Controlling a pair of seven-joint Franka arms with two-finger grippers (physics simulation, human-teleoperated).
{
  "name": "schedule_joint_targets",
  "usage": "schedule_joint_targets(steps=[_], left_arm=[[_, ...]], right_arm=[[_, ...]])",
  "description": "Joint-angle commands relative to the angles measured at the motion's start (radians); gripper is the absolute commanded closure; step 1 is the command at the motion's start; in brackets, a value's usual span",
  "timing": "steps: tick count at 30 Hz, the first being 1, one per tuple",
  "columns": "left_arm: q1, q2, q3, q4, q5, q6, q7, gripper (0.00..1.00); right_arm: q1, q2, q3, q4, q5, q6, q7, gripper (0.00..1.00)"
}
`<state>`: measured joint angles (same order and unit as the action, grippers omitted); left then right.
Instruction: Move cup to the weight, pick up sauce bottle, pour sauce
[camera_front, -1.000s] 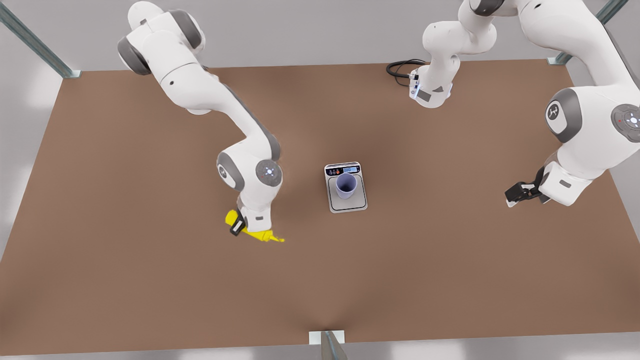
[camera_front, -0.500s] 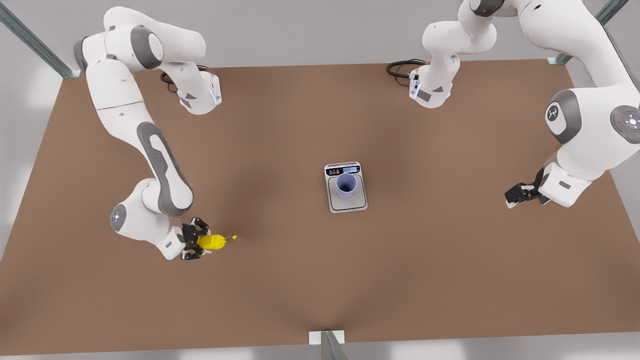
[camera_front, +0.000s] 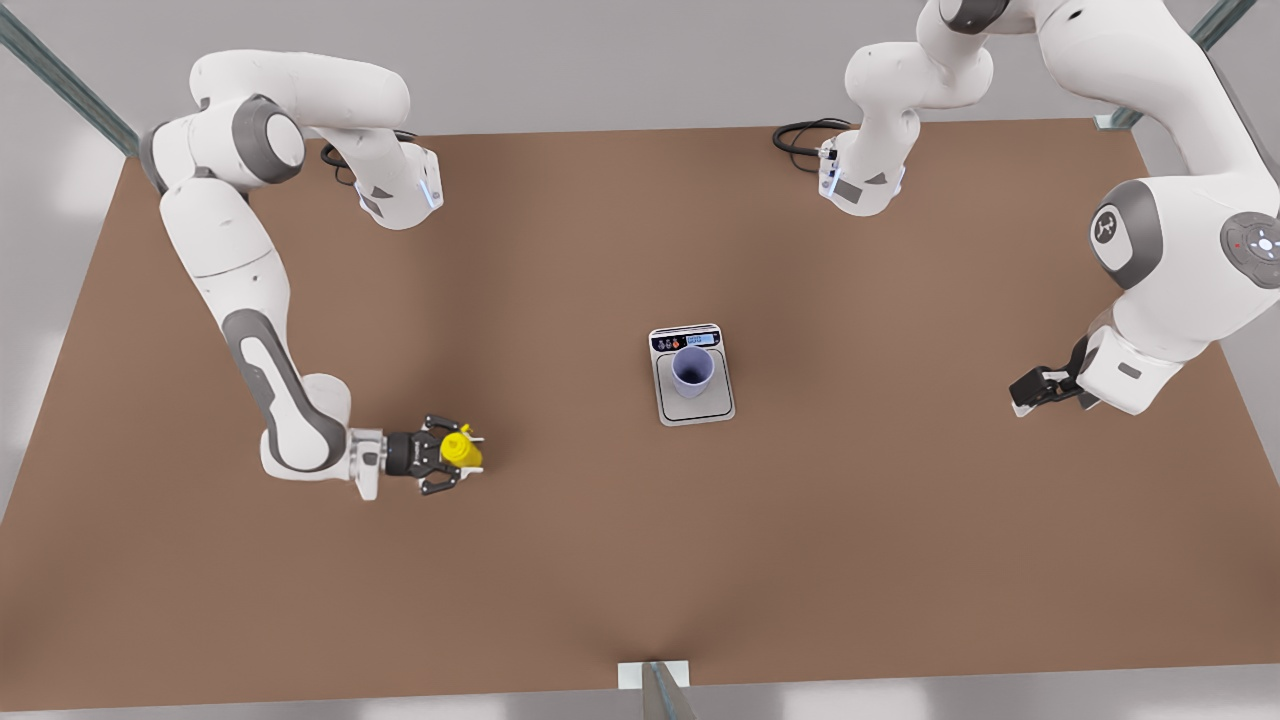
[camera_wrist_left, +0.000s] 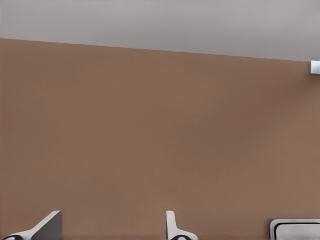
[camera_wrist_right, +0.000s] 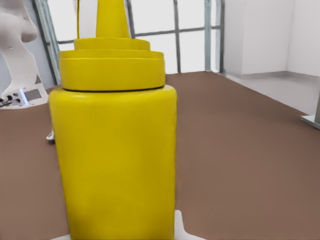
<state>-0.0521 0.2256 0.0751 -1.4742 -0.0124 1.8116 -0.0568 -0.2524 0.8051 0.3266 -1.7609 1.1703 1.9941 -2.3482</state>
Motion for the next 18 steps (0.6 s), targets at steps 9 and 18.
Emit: schedule_joint_targets(steps=[9,18], left_arm=[[0.000,-0.002,0.002,0.000,0.000,0.000,0.000,0.00],[0.000,0.000,0.002,0.000,0.000,0.000,0.000,0.00]], right_arm=[[0.009,0.037,-0.001,0.012,0.029,0.026,-0.066,0.43],[0.010,0.052,0.000,0.021,0.046,0.026,-0.062,0.33]])
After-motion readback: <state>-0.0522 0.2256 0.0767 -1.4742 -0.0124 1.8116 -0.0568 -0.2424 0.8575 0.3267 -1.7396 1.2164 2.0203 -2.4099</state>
